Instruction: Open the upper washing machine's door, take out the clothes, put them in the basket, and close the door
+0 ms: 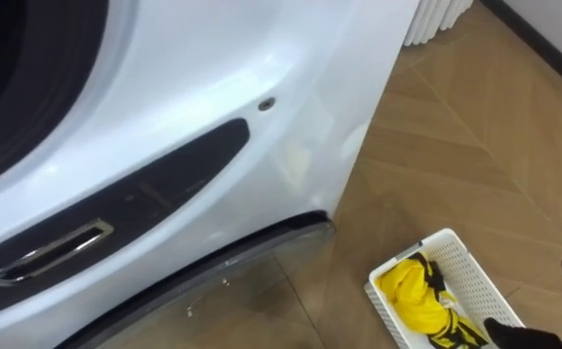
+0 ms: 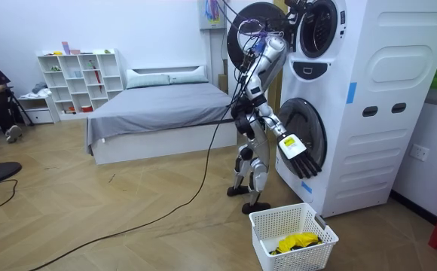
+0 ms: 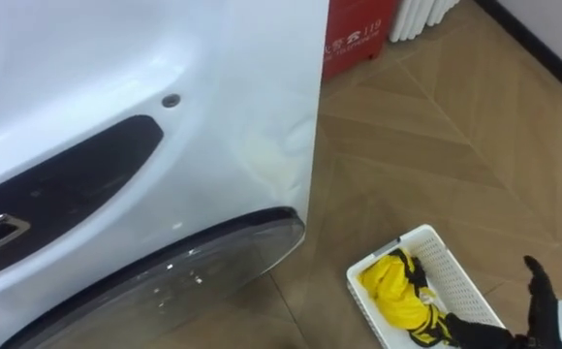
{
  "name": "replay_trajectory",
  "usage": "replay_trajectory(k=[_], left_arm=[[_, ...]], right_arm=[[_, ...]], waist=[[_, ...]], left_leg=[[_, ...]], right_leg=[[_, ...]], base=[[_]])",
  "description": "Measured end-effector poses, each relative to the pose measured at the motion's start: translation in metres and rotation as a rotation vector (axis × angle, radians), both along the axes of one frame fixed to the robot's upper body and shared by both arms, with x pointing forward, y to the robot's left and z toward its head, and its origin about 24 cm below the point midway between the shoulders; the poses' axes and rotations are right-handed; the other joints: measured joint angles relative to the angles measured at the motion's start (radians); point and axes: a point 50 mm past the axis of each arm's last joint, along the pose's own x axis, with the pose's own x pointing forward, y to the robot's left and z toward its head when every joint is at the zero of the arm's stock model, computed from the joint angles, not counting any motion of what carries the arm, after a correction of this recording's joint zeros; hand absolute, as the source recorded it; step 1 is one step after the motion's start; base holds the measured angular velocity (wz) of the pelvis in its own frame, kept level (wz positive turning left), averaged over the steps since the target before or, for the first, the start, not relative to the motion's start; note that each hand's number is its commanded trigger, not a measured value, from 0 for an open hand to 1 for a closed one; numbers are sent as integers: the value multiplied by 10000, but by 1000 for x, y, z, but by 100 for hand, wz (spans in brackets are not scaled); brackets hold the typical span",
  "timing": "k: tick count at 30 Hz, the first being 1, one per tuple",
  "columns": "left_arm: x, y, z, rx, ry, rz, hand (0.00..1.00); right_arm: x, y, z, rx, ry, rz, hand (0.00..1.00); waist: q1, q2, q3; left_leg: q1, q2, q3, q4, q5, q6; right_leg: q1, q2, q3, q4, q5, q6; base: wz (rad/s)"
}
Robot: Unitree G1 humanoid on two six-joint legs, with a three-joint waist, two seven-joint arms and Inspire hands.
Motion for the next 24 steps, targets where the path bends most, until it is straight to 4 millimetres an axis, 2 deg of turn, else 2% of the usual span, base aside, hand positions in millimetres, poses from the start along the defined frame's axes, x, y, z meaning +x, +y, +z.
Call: replay_trajectory(k=[7, 10, 13, 19, 24], left_arm=[[2, -2, 1, -82, -111, -67, 0], [2, -3, 0, -174, -152, -97, 0], [2, -5, 0, -284, -162, -140, 0], [-1, -9, -3, -604, -21, -161, 0], [-12, -17, -8, -834, 360, -104, 0]], right_arm=[[-3, 0, -5, 79, 298, 165, 0], [-8, 1, -10, 185, 628, 261, 0], [-9, 12, -18, 530, 983, 847, 0], [-27, 31, -56, 1227, 2999, 1688, 0], [-57, 41, -87, 2005, 5153, 2369, 0]], waist=[[26, -2, -3], [172, -11, 1], [232, -9, 0], [735, -99, 2], [1111, -105, -13]], left_leg=[[190, 1, -34, 29, 0, 0], [437, -3, -42, 7, 0, 0], [713, -9, -124, -14, 2, -2], [1801, -1, -545, -342, 53, -52], [3019, -7, -1175, -1084, 149, -105]], right_leg=[[170, 6, -26, 78, 11, -21], [407, 6, -31, 79, 7, -29], [710, -33, -131, 67, -11, -47], [1980, -134, -491, -340, -108, -76], [3547, -250, -1171, -1226, -99, -107]], base=[[0], [-1], [7], [16], [31]])
